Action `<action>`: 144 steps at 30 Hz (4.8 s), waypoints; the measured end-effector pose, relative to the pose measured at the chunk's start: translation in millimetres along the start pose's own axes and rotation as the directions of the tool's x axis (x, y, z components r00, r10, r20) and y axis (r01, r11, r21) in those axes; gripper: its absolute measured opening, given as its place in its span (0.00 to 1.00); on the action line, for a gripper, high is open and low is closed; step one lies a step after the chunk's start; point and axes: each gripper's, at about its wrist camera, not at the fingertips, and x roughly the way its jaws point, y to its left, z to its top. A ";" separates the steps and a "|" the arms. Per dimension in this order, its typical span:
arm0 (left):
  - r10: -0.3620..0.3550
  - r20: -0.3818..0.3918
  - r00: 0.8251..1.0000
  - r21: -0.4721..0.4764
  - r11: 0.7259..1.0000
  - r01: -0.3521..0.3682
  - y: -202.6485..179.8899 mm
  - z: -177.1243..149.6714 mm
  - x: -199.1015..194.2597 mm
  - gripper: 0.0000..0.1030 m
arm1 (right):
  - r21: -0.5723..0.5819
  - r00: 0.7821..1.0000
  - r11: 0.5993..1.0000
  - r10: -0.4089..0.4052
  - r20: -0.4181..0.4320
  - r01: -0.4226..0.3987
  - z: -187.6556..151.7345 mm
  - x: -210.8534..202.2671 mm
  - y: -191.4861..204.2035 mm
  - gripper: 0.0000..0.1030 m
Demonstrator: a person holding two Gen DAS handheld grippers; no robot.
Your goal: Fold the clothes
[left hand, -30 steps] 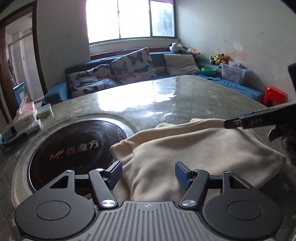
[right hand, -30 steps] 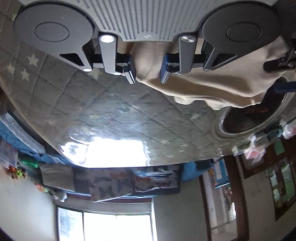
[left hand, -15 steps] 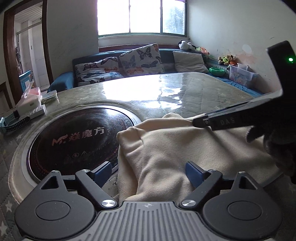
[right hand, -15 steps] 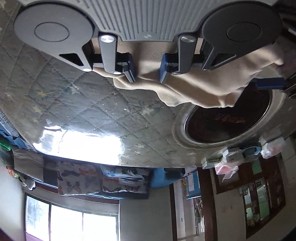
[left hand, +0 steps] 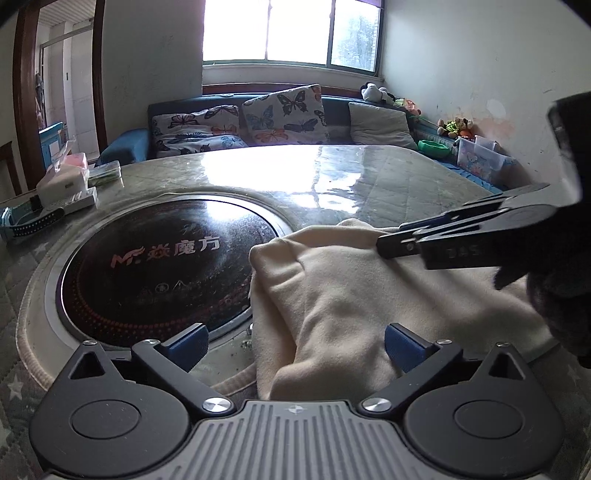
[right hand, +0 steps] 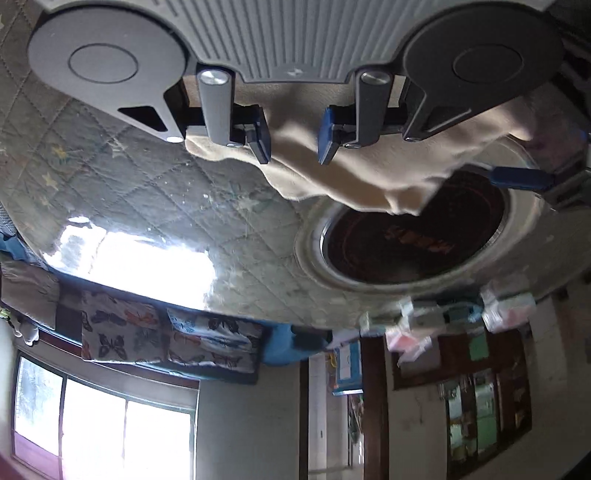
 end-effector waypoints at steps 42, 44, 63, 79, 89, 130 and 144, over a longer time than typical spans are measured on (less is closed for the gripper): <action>0.012 0.118 0.993 -0.168 0.986 0.008 34.8 12.6 -54.7 1.00 | -0.153 0.996 0.987 0.056 0.066 -0.045 -44.3 -57.4 66.7 0.22; -0.016 0.111 0.994 -0.159 0.987 0.034 25.7 17.6 -43.6 1.00 | -0.116 0.998 0.993 0.028 0.053 -0.022 -50.1 -62.1 50.3 0.22; -0.150 -0.049 0.987 -0.154 0.978 0.141 -19.3 -7.4 -13.6 1.00 | -0.102 0.999 0.994 0.026 -0.047 -0.031 -77.1 -80.8 -13.9 0.32; -0.114 0.036 0.993 -0.054 0.992 0.116 -5.5 14.8 -44.8 1.00 | -0.023 0.999 1.000 0.000 -0.033 0.000 -65.9 -106.0 -45.0 0.30; -0.226 0.077 0.971 -0.073 0.970 0.231 -30.9 46.4 0.7 0.93 | 0.177 0.998 0.983 -0.061 0.016 0.058 -46.3 -57.7 -93.0 0.30; -0.027 -0.020 0.999 -0.064 0.998 0.026 -34.5 39.7 29.6 0.97 | -0.067 0.998 0.996 -0.059 0.027 0.061 -27.5 -39.5 -41.3 0.37; 0.022 -0.027 0.999 -0.013 1.000 -0.022 -38.1 -0.1 0.7 1.00 | -0.187 0.997 0.979 -0.078 0.022 0.081 -81.3 -95.3 -6.8 0.41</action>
